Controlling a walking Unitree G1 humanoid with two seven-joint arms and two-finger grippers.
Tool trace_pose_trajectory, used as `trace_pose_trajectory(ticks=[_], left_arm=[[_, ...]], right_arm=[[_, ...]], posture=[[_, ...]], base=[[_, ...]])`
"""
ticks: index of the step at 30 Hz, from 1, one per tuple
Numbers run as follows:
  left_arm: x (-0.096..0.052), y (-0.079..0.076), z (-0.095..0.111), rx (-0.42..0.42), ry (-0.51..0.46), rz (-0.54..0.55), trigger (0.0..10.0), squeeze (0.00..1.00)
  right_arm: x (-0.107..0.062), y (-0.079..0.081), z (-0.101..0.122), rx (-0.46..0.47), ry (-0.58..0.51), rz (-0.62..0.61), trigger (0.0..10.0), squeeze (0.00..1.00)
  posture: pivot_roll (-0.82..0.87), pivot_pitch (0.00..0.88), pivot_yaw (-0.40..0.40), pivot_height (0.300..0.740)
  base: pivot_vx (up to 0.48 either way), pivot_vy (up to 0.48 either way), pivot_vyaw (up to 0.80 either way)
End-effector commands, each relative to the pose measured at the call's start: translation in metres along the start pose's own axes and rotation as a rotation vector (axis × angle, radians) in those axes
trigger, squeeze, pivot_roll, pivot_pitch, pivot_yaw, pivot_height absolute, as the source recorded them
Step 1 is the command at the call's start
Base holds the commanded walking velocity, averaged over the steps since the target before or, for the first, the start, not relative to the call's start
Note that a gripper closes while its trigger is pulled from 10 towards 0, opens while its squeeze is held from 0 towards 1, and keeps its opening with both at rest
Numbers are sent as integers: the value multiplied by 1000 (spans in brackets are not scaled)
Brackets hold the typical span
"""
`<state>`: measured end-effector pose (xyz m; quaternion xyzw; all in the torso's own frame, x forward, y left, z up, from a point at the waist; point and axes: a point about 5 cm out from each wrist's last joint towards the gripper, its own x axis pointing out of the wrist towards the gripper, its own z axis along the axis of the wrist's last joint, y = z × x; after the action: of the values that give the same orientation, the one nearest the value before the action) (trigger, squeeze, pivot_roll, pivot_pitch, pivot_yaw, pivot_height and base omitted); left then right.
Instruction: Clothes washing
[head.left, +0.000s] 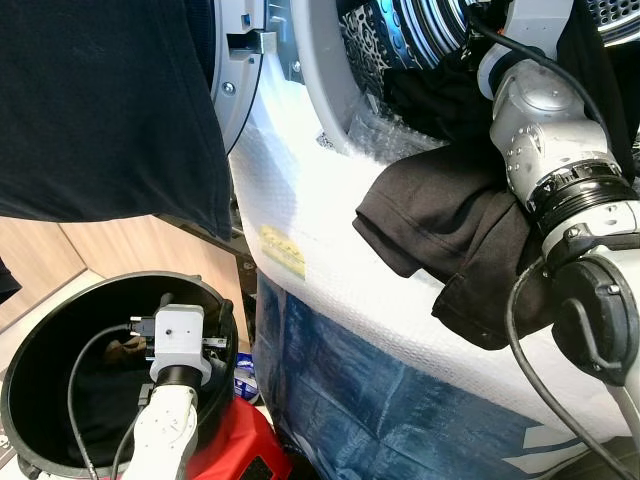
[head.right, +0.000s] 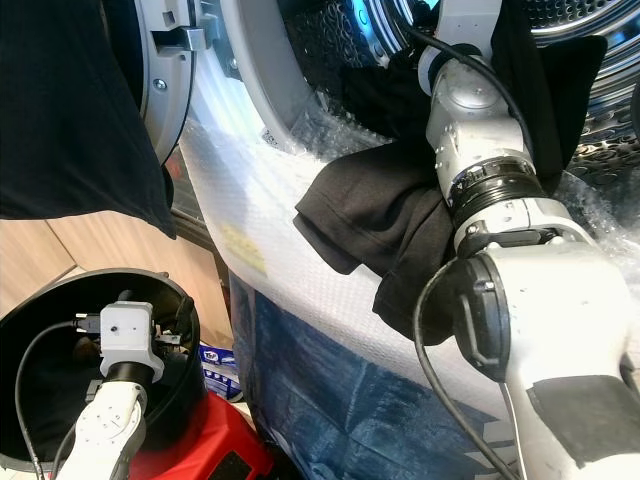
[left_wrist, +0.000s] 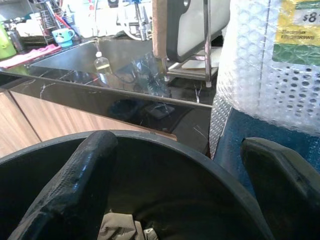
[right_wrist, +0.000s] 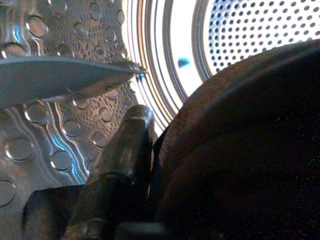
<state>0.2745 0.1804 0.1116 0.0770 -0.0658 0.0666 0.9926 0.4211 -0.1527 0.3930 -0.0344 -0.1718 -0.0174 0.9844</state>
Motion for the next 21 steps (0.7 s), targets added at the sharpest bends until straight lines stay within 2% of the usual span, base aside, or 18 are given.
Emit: trace_pose_trajectory(ticks=[1,8,13,15,17,19,21], left_arm=[[-3,1,-1,-2,10,-6,10000,0],[-3,1,0,-2,13,-8,10000,0],[-4,0,-1,-1,16,-14,10000,0],[-4,0,-2,0,21,-18,10000,0],[-4,0,-2,0,22,-18,10000,0],[-4,0,-2,1,24,-20,10000,0],[-4,-1,-2,1,29,-24,10000,0]], right_arm=[[0,5,7,50,-33,28,10000,1000],[-1,11,15,16,-92,55,10000,1000],[-4,7,13,18,-104,55,10000,1000],[-8,1,7,-34,-95,46,10000,1000],[-9,-1,5,-49,-88,40,10000,1000],[-12,-12,-5,-81,-61,-14,10000,1000],[-18,-27,-14,-61,-33,-102,10000,1000]], posture=[[52,100,-39,740],[51,114,-36,740],[46,119,-35,740],[46,119,-35,740],[46,119,-35,740],[46,119,-35,740],[30,123,-29,740]], base=[[0,0,0],[0,0,0],[0,0,0],[0,0,0],[0,0,0],[0,0,0],[0,0,0]])
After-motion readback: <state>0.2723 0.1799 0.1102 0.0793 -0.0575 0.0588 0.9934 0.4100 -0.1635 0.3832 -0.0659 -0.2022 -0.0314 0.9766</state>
